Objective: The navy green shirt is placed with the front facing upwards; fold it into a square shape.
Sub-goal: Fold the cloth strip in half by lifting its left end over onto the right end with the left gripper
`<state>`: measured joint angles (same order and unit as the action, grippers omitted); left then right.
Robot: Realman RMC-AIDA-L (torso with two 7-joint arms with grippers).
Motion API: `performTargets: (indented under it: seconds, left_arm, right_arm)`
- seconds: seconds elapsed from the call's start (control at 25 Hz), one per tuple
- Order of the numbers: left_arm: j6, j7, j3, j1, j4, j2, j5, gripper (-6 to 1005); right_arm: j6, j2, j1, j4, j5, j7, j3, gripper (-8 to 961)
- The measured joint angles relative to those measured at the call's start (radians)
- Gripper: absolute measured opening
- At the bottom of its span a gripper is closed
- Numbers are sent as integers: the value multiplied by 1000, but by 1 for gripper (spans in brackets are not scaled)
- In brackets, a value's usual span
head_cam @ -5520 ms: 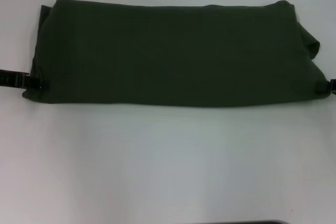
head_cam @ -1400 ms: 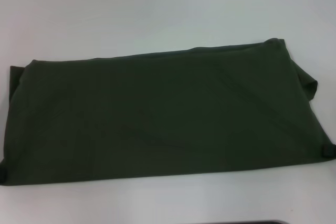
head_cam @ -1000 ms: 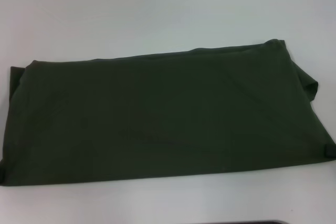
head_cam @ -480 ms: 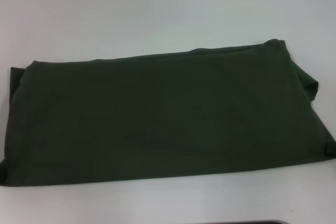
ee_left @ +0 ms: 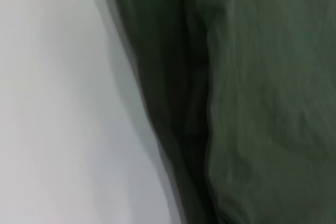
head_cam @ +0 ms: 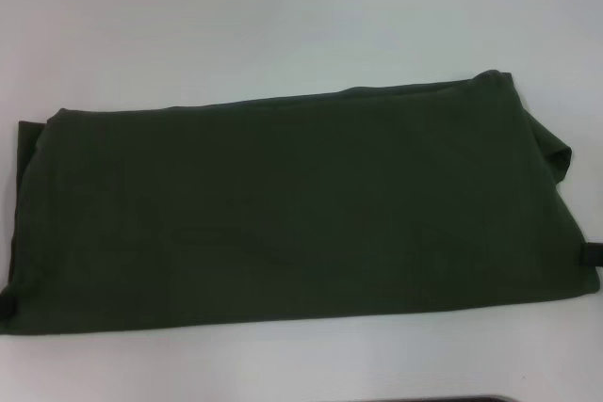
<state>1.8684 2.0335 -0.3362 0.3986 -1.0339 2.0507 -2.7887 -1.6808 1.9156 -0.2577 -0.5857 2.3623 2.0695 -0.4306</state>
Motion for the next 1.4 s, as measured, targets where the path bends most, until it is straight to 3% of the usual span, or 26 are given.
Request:
performTargets:
  seconds: [0.2, 0.44, 0.56, 0.84, 1.4]
  left_arm:
    - [-6, 4, 3, 8, 0, -1, 3, 135]
    - [-30, 15, 6, 24, 0, -8, 9, 248]
    - [-44, 22, 10, 35, 0, -12, 10, 305]
    - [-140, 30, 35, 82, 19, -18, 71, 498]
    - [-225, -32, 24, 106, 58, -19, 327, 476]
  right_arm:
    - [-7, -5, -17, 2, 0, 12, 0, 126]
    - [-30, -17, -31, 3, -6, 16, 29, 332]
    - [-45, -24, -39, 3, -7, 17, 55, 488]
    - [-66, -27, -78, -3, -16, -13, 146, 488]
    - [-65, 0, -169, -3, -86, -126, 156, 489]
